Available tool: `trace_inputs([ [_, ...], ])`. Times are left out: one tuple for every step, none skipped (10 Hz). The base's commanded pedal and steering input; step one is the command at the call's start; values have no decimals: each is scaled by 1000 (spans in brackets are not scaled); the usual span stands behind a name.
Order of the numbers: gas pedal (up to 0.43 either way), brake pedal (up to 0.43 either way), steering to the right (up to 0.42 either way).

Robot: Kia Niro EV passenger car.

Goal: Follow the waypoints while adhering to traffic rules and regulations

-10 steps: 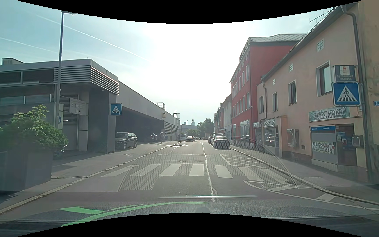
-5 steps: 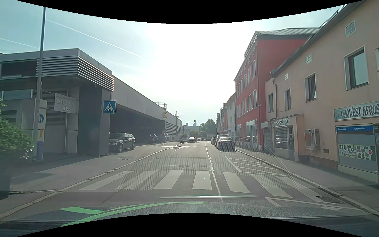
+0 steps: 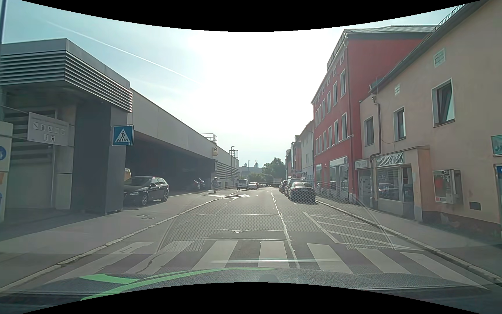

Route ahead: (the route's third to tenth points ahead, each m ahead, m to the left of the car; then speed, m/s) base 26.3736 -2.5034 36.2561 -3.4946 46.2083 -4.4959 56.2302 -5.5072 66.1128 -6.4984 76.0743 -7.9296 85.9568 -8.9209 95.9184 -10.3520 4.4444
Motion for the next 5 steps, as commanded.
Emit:
trace_inputs([
  [287,0,18],
  [287,0,18],
  [287,0,18],
  [287,0,18],
  [287,0,18],
])
